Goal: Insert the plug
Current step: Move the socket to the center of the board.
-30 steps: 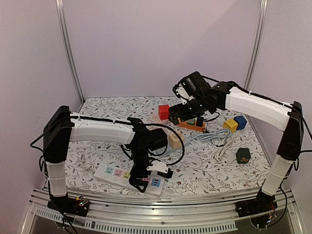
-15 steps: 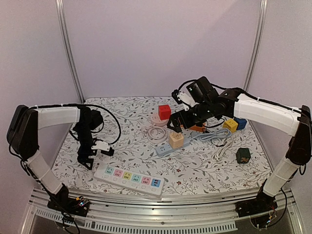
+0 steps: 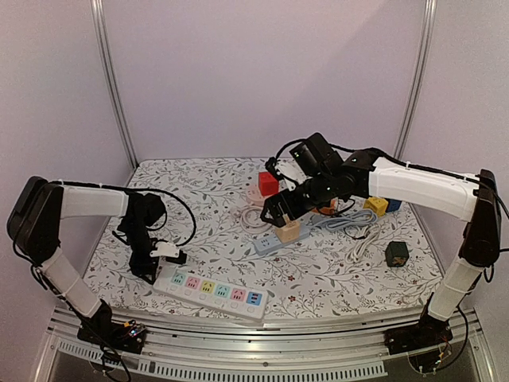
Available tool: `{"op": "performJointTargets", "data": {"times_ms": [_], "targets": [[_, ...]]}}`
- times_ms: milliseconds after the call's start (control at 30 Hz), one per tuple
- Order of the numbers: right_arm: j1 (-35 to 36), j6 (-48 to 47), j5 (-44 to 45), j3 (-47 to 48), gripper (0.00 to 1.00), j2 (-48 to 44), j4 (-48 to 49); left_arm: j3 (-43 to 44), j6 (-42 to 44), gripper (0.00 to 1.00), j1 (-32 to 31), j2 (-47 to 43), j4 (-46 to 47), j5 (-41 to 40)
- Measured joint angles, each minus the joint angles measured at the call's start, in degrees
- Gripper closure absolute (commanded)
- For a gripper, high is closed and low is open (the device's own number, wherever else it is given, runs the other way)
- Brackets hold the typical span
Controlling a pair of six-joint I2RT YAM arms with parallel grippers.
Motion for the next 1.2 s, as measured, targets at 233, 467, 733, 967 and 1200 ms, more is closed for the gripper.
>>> {"op": "performJointTargets", "data": {"times_ms": [233, 467, 733, 967, 1200], "targets": [[0.2, 0.3, 0.0, 0.0, 0.01, 0.0, -0.2, 1.5, -10.1, 0.92, -8.0, 2.4, 0.0, 0.4], [-0.2, 1.9, 5.4, 0.1, 0.01, 0.0, -2.1, 8.8, -21.1, 1.00, -9.3, 9.2, -4.6, 4.0], [-10.0, 9.2, 16.8, -6.6, 0.01, -7.0, -7.8, 10.4, -29.9, 1.00, -9.6, 11.8, -4.3, 13.6], [-27.5, 14.3, 23.3, -18.4, 0.01, -19.5, -10.8, 9.6, -30.4, 0.86, -12.6, 12.0, -4.0, 16.2], [-41.9, 10.4, 20.7, -13.2, 0.01, -14.6, -10.9, 8.8, -28.8, 0.18, -12.8, 11.0, -5.6, 20.2]]}}
